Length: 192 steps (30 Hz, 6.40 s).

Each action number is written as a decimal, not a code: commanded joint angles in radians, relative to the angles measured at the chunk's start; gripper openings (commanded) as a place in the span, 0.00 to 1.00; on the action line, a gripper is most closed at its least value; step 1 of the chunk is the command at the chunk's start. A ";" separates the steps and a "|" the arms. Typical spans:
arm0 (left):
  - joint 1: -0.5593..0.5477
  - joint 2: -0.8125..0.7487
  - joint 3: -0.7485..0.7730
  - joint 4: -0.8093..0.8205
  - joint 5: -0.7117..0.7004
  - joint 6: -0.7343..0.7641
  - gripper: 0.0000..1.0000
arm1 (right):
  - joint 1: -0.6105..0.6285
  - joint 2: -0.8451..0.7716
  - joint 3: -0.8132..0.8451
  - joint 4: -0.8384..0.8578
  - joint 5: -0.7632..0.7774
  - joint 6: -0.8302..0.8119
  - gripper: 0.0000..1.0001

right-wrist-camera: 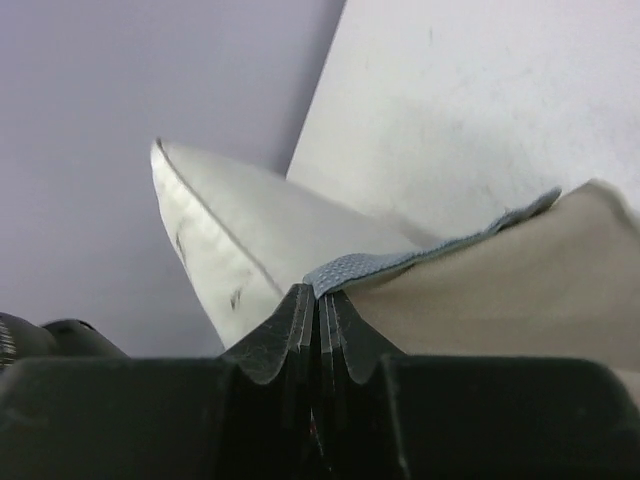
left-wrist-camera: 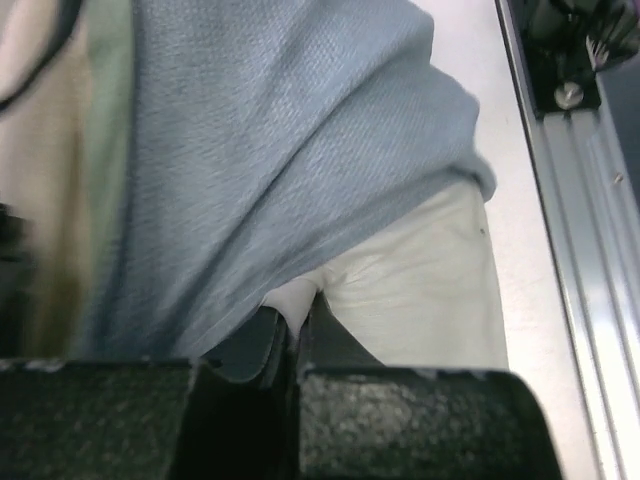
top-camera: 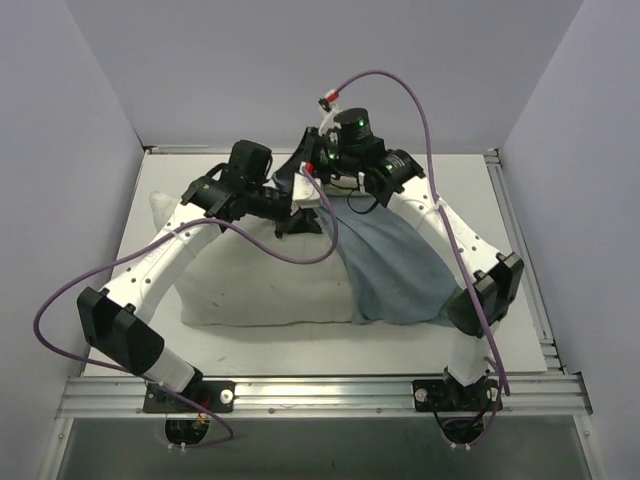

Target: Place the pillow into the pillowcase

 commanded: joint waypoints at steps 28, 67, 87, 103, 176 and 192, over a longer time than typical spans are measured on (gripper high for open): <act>0.082 -0.364 -0.476 0.091 -0.666 -0.230 0.97 | -0.328 -0.233 -0.696 -0.059 -0.182 -0.559 0.73; -0.024 -0.020 -0.136 0.081 -0.506 -0.579 0.00 | -0.341 0.112 -0.845 0.545 -0.114 -0.287 0.66; -0.064 0.122 -0.441 0.572 -0.736 -0.942 0.00 | -0.287 -0.484 -1.023 -0.103 -0.811 -0.478 0.27; -0.038 -0.234 -0.373 0.250 -0.633 -0.647 0.71 | -0.281 -0.172 -0.123 -0.376 0.039 -0.836 0.49; 0.169 0.085 0.327 -0.181 -0.056 0.263 0.00 | -0.581 -0.145 0.277 -0.379 -0.182 -0.728 0.97; -0.014 -0.219 -0.092 0.069 -0.195 0.315 0.00 | -0.391 0.025 0.034 -0.404 -0.117 -0.694 0.87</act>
